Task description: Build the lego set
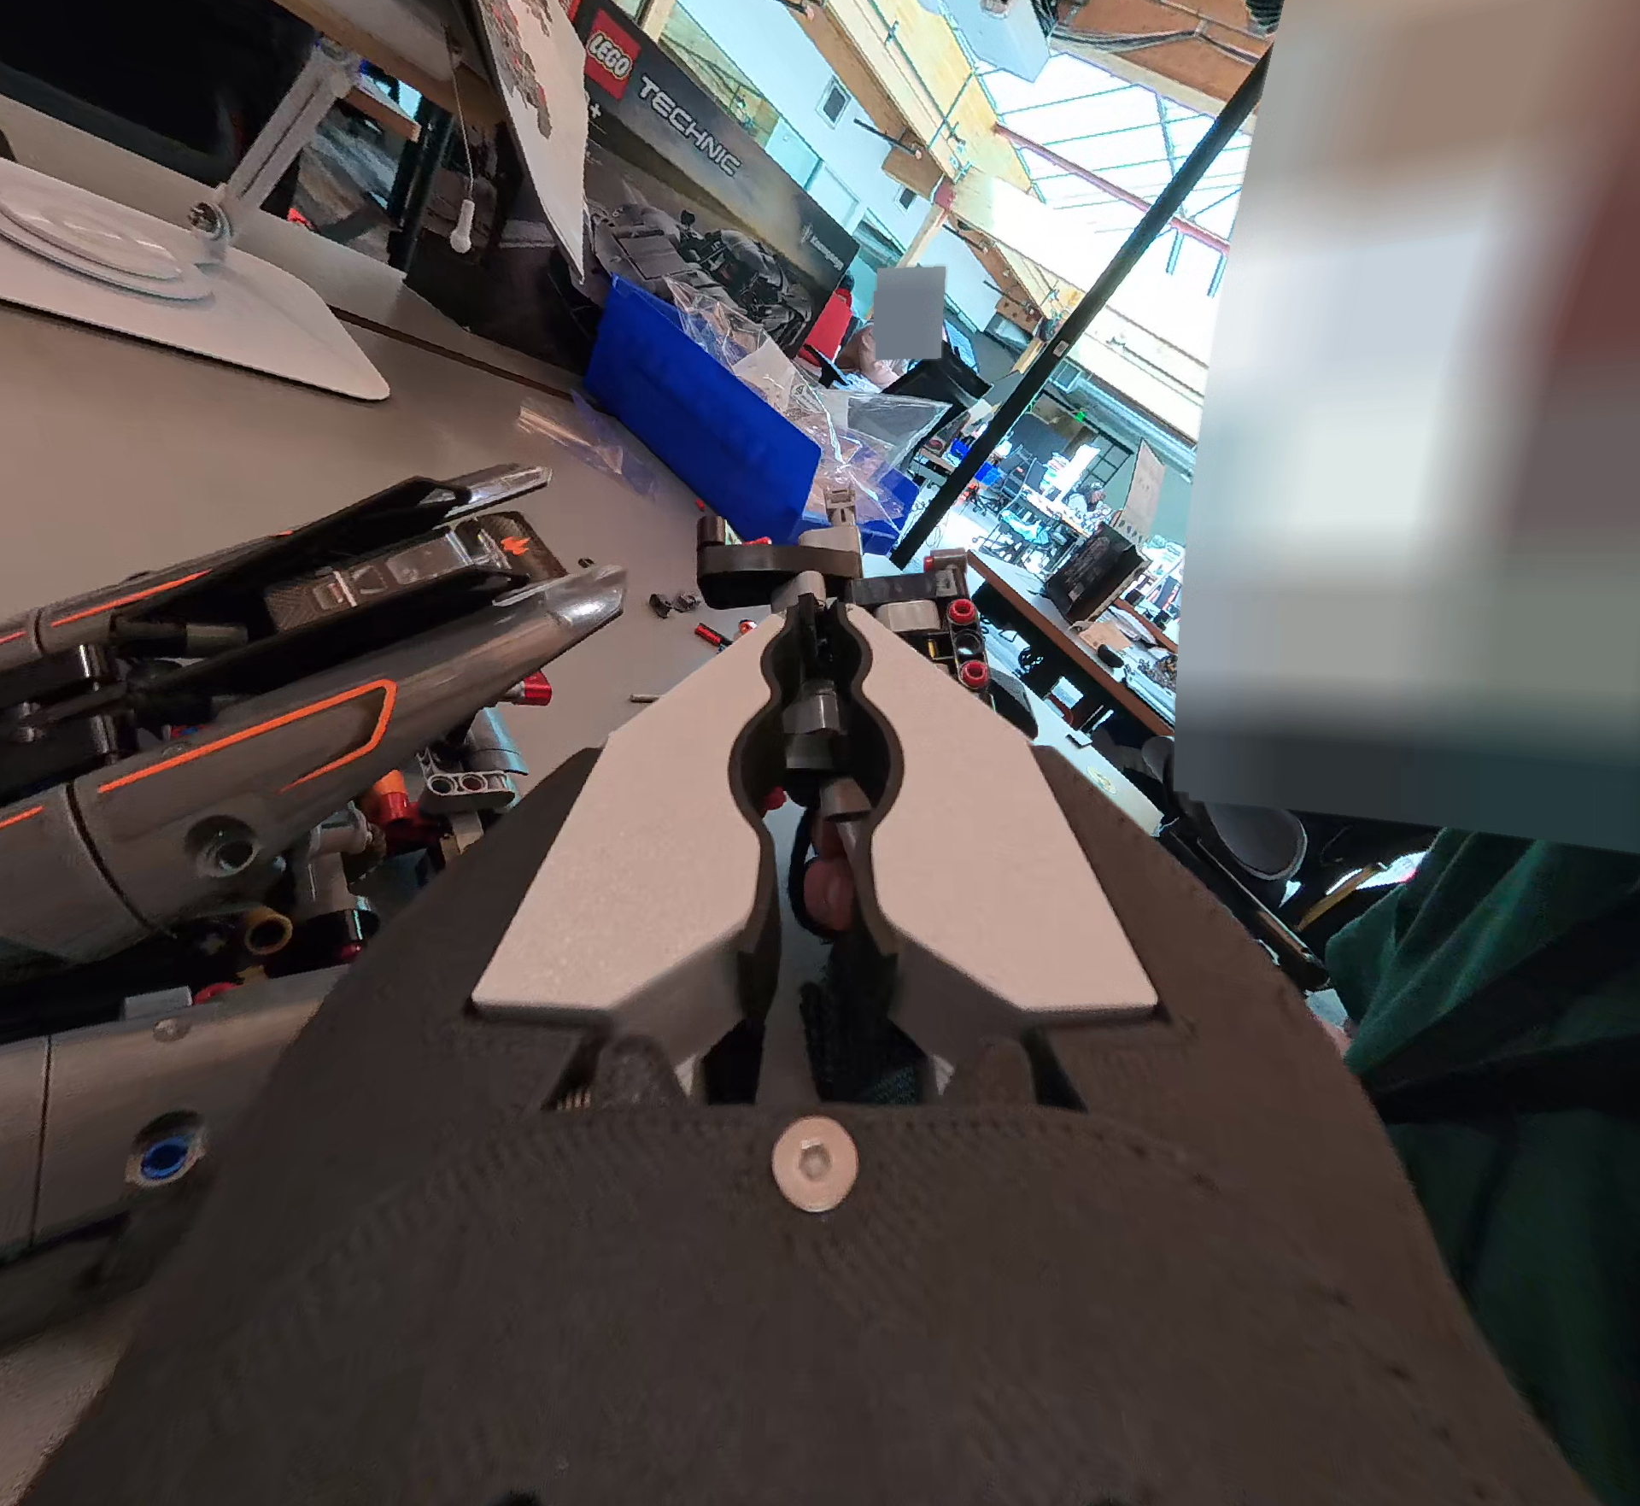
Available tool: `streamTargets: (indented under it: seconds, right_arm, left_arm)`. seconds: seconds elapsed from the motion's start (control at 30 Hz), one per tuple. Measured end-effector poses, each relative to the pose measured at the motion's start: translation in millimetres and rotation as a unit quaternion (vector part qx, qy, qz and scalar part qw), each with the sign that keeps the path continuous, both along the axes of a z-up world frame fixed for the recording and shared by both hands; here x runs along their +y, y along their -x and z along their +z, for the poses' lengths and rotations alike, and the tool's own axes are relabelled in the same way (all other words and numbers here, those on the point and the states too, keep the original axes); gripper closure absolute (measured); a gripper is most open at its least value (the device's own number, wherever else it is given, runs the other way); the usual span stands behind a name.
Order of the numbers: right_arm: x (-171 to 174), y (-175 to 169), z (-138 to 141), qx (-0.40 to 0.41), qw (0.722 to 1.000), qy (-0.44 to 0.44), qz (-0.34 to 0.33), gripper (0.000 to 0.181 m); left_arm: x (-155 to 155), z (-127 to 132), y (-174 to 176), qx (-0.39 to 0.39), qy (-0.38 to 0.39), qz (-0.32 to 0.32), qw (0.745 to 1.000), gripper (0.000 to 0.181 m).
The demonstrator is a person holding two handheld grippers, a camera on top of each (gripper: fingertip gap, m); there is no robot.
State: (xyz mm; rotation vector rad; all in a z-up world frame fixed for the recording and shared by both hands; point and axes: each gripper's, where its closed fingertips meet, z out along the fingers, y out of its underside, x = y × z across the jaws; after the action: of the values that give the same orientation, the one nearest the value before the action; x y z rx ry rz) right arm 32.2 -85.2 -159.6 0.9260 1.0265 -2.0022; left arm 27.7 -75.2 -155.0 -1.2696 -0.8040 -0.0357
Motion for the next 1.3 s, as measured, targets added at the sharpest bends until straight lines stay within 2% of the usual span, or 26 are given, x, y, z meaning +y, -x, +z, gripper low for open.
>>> streamTargets:
  seconds: [0.17, 0.23, 0.33, 0.43, 0.53, 0.63, 0.73, 0.87, 0.93, 1.03, 1.13, 1.2, 1.3]
  right_arm:
    - [0.8, 0.6, 0.5, -0.001, 1.0, -0.006, -0.005, 0.178]
    - [2.2, 2.6, 0.7, -0.009, 1.0, -0.004, -0.009, 0.18]
    - [4.8, 11.8, -8.4, -0.024, 0.999, -0.034, -0.028, 0.181]
    - [1.5, 18.6, -15.1, -0.037, 0.997, -0.059, -0.032, 0.181]
    - [-5.9, 20.9, -16.7, -0.044, 0.997, -0.063, -0.028, 0.181]
    - [-7.7, 25.0, -22.0, -0.058, 0.996, -0.069, -0.029, 0.181]
    - [0.6, 23.6, -22.7, -0.048, 0.994, -0.089, -0.044, 0.181]
    - [32.4, 17.1, -22.8, -0.012, 0.986, -0.137, -0.098, 0.181]
    - [53.7, 15.6, -29.4, 0.018, 0.969, -0.2, -0.142, 0.172]
    - [78.2, 13.7, -51.8, 0.067, 0.916, -0.352, -0.18, 0.149]
    - [83.6, 2.1, -77.5, 0.109, 0.858, -0.478, -0.149, 0.129]
    - [77.0, -4.3, -87.8, 0.125, 0.832, -0.526, -0.128, 0.122]
    - [69.0, 1.0, -94.1, 0.169, 0.783, -0.581, -0.14, 0.12]
  left_arm:
    - [-0.6, 1.4, 0.3, 0.008, 0.001, 0.01, 1.0, 0.176]
    - [-5.4, 7.6, -0.9, 0.027, 0.007, 0.026, 0.999, 0.168]
    - [-18.8, 13.3, -3.7, 0.096, 0.096, 0.069, 0.988, 0.165]
    - [-33.8, 16.1, 2.4, 0.166, 0.211, 0.099, 0.958, 0.162]
    - [-36.9, 20.5, 8.2, 0.203, 0.258, 0.094, 0.94, 0.16]
    - [-22.7, 2.6, 7.6, 0.186, 0.291, 0.051, 0.937, 0.16]
    - [-24.2, 0.6, 4.6, 0.199, 0.294, 0.066, 0.933, 0.165]
    - [-23.3, -16.0, -1.7, 0.185, 0.331, 0.065, 0.923, 0.159]
    - [-18.4, -26.6, -9.0, 0.176, 0.348, 0.057, 0.919, 0.159]
    - [-10.4, -38.7, -20.9, 0.167, 0.349, 0.045, 0.921, 0.158]
    - [-11.2, -43.6, -26.1, 0.156, 0.342, 0.044, 0.926, 0.157]
    - [-13.6, -41.8, -28.7, 0.159, 0.338, 0.045, 0.927, 0.157]
    - [-17.9, -39.1, -32.6, 0.164, 0.342, 0.046, 0.924, 0.157]
